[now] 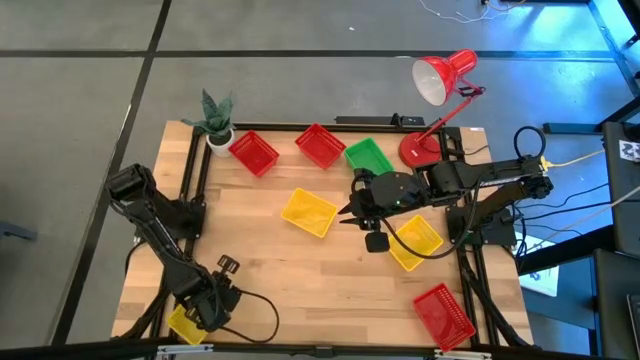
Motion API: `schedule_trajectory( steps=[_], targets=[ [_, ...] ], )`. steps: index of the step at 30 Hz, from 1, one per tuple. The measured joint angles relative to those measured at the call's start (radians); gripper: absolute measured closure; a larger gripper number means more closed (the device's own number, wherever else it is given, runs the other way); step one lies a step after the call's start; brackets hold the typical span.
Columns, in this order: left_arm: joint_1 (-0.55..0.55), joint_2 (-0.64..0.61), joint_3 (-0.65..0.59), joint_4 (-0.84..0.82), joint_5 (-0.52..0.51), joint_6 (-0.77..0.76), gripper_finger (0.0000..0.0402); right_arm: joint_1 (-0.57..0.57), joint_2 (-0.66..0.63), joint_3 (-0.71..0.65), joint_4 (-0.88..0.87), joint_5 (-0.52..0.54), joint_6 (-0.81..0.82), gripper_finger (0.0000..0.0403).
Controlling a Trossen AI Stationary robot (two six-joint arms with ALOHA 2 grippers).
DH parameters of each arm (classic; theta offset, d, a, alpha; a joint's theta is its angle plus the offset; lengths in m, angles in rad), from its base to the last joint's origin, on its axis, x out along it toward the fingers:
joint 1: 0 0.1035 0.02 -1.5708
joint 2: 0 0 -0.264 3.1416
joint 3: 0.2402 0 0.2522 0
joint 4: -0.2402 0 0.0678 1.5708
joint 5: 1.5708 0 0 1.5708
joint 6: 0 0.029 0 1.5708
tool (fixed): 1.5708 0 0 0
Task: Stack baskets by color
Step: Stack the bottom left yellow bin on the top left yellow bin
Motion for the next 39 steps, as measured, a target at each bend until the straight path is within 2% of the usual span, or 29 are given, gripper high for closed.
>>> schedule_trajectory(
  steps=[10,14,16,18,26,31,34,39],
  targets=[
    [0.000,0.000,-0.049,0.071,0.001,0.001,0.0337,0.000,0.000,0.000,0.000,0.000,0.000,0.0311],
    [0.015,0.000,-0.055,0.074,0.025,0.001,0.0364,0.000,0.000,0.000,0.000,0.000,0.000,0.0311],
    [0.047,0.000,-0.055,0.076,0.071,0.000,0.0389,0.000,0.000,0.000,0.000,0.000,0.000,0.0311],
    [0.082,0.000,-0.055,0.071,0.094,-0.015,0.0395,0.000,0.000,0.000,0.000,0.000,0.000,0.0311],
    [0.250,-0.057,0.007,-0.070,0.072,-0.031,0.0401,0.002,0.000,0.000,-0.060,-0.002,-0.049,0.0311],
    [0.400,-0.125,0.061,-0.201,0.052,-0.135,0.0401,0.020,-0.001,0.000,-0.118,-0.019,-0.138,0.0311],
    [0.499,-0.170,0.102,-0.202,0.009,-0.226,0.0401,0.025,-0.010,0.000,-0.131,-0.097,-0.164,0.0311],
    [0.644,-0.204,0.218,-0.165,-0.137,-0.340,0.0401,0.026,-0.044,0.000,-0.131,-0.330,-0.220,0.0311]
  ],
)
